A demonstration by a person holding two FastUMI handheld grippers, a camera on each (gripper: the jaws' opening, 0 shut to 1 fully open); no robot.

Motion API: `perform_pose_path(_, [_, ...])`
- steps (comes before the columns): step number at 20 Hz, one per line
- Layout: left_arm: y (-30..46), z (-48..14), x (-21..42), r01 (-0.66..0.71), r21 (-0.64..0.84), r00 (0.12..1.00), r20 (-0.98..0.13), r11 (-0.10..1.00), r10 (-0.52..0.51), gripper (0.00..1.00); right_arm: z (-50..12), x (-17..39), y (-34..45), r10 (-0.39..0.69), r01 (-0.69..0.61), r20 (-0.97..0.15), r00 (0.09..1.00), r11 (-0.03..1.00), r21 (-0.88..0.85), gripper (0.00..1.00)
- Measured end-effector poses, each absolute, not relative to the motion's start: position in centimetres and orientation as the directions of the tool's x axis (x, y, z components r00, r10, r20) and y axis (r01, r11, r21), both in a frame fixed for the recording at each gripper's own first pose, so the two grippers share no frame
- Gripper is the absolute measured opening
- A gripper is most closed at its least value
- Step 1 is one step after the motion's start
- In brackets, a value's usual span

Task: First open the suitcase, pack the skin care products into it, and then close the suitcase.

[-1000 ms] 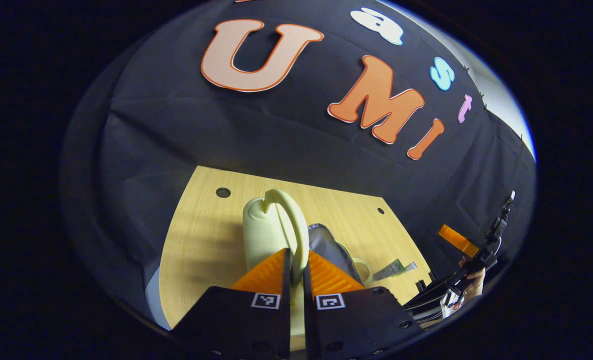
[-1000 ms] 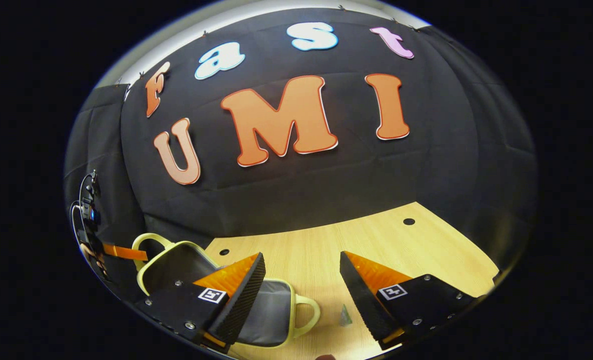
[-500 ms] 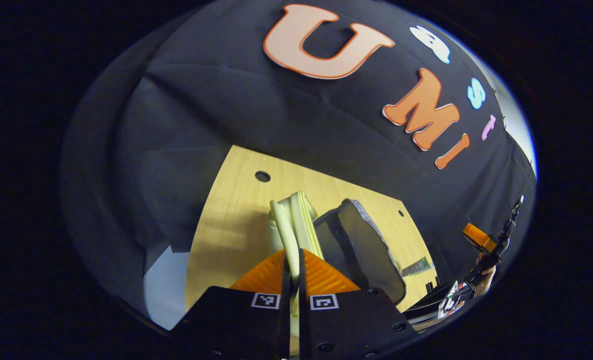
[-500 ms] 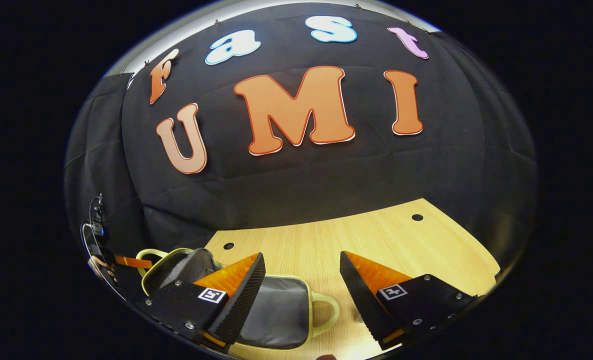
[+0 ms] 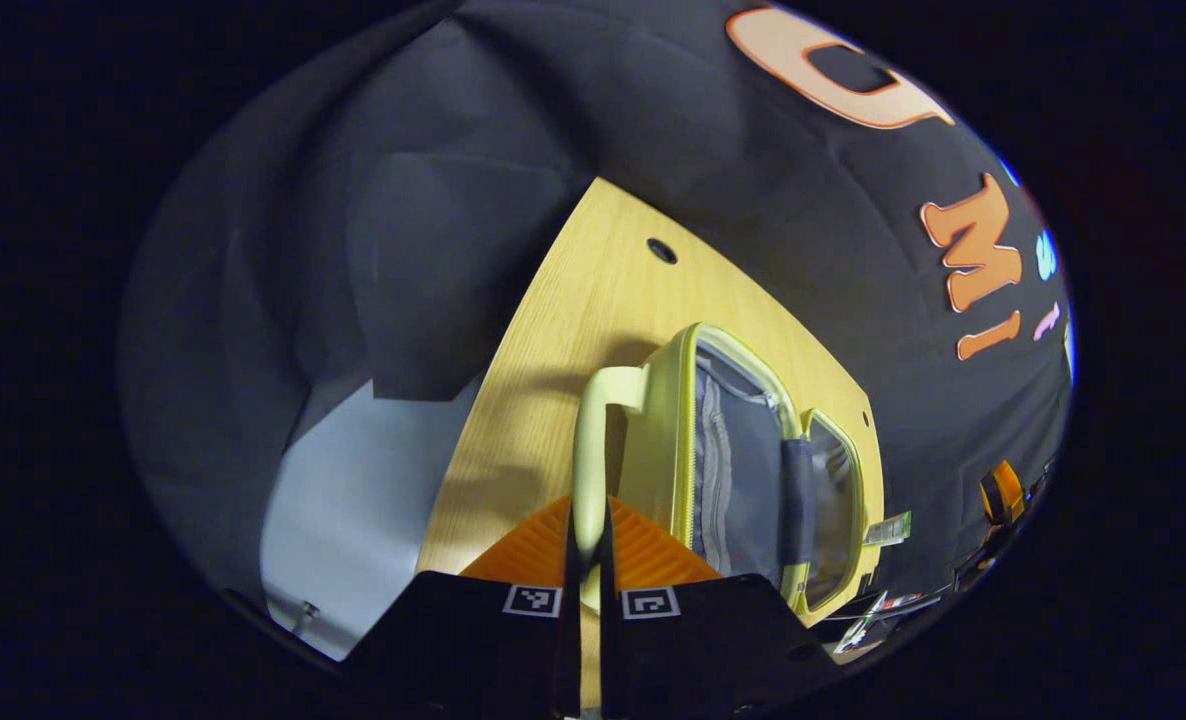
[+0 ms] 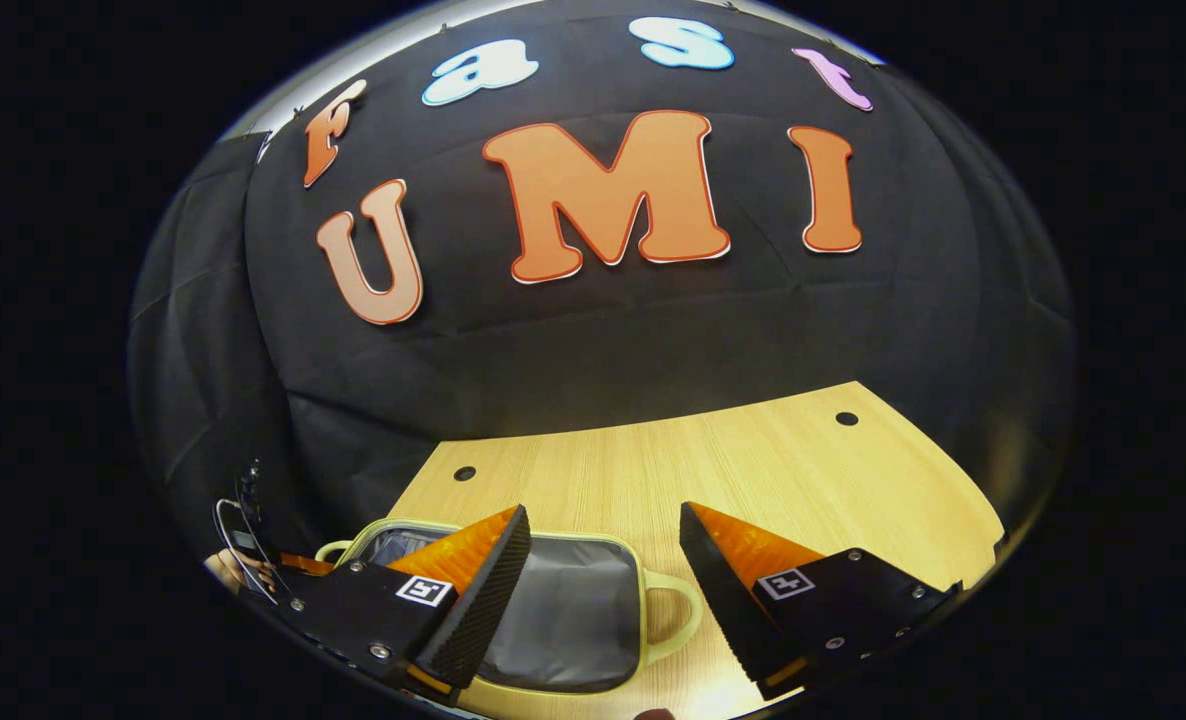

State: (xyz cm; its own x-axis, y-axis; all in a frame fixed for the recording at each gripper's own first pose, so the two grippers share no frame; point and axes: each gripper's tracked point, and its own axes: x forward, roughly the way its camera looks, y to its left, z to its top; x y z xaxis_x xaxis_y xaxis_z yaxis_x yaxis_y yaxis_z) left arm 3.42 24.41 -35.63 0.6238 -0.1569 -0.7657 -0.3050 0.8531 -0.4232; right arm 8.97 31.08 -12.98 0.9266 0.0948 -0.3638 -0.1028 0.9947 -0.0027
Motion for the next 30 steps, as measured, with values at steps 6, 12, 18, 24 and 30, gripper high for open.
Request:
perform_pose_path(6, [25.9,-37.9,2.3,-0.393,-0.437,0.565,-0.809,0.809,-0.162,0.08,-13.7,8.4,30.7,0.086,-0.099,-0.376,0.923,0.995,-0.015,0.95])
perform_pose_path(12, [29.3,-37.0,1.9,-0.397,-0.233,0.516,-0.856,0.887,0.006,0.59,-13.6,8.1,28.7,0.057,-0.068,-0.371,0.927,0.998,-0.016,0.95])
perform_pose_path(18, [27.9,-28.8,4.2,-0.352,-0.093,0.66,-0.73,0.931,0.176,0.94,-13.3,8.3,25.3,0.028,-0.045,-0.362,0.932,0.998,-0.038,0.95])
perform_pose_path(24, [18.4,-15.4,7.8,-0.267,0.086,0.831,-0.484,0.96,0.274,0.93,-12.9,9.0,19.8,0.012,-0.043,-0.355,0.935,0.996,-0.08,0.95])
perform_pose_path(30, [2.8,-9.5,10.4,-0.223,0.1,0.911,-0.334,0.97,0.244,0.96,-12.1,9.7,12.7,0.04,-0.076,-0.371,0.928,0.994,-0.084,0.95])
